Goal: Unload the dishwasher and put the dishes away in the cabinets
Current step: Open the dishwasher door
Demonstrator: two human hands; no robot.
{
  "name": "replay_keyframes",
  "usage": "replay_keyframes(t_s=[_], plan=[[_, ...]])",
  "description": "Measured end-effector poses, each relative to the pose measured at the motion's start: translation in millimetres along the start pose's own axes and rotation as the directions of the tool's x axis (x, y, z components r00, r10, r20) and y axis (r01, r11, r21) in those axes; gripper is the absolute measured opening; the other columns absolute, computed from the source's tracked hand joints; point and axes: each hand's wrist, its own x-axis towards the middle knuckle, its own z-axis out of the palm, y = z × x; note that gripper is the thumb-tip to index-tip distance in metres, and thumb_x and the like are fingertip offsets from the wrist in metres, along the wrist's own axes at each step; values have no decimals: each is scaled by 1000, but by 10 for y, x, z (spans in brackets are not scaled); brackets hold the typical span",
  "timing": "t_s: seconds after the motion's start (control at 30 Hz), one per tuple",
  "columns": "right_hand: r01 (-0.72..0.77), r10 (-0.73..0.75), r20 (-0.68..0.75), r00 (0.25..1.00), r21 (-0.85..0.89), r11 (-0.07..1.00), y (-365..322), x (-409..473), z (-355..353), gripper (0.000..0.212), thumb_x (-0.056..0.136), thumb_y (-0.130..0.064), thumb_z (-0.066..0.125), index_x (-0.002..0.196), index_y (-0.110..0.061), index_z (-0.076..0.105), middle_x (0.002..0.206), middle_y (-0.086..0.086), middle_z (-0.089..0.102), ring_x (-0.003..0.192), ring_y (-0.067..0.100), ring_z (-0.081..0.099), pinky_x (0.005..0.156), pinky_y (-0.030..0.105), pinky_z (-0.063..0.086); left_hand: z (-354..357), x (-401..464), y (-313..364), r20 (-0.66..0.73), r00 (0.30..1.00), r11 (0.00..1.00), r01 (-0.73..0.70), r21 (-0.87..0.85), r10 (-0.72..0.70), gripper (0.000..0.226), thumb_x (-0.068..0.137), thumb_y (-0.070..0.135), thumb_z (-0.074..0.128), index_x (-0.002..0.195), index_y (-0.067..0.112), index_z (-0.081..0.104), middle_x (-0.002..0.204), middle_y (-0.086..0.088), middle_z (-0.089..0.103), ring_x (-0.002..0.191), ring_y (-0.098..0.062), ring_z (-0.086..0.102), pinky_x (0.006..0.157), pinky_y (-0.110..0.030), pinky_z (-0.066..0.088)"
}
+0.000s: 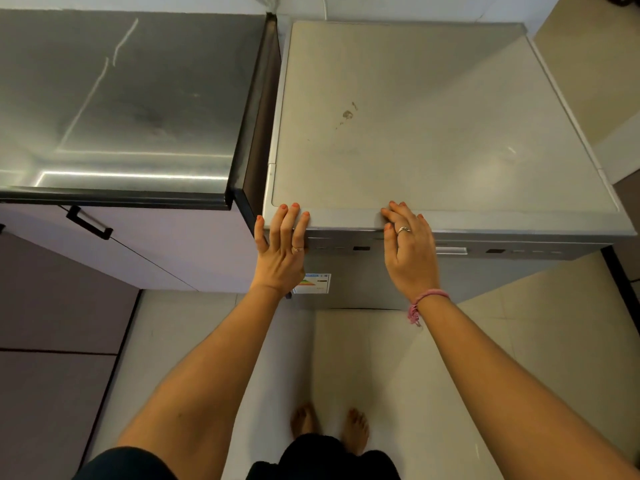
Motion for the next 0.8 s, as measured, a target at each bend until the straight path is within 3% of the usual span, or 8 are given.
replay_keyframes(t_s=[0.33, 0.8], plan=[[0, 0, -80, 997, -7, 1000, 5, -2, 87, 37, 98, -12, 35, 125, -9, 59, 135, 6, 55, 132, 22, 44, 115, 31, 16, 46, 3, 2, -100, 995, 1000, 0, -21, -2, 80, 69, 13, 71, 137, 10, 27, 143, -12, 24, 135, -32, 24, 114, -50, -2], [-33, 28, 88, 996, 48, 998, -24, 34, -77, 37, 99, -7, 36, 134, -8, 51, 143, 7, 46, 140, 22, 32, 117, 30, 5, -219, 17, 68, 78, 995, 984, 81, -159, -69, 92, 70, 8, 75, 142, 14, 18, 148, -9, 17, 139, -31, 13, 114, -47, -8]])
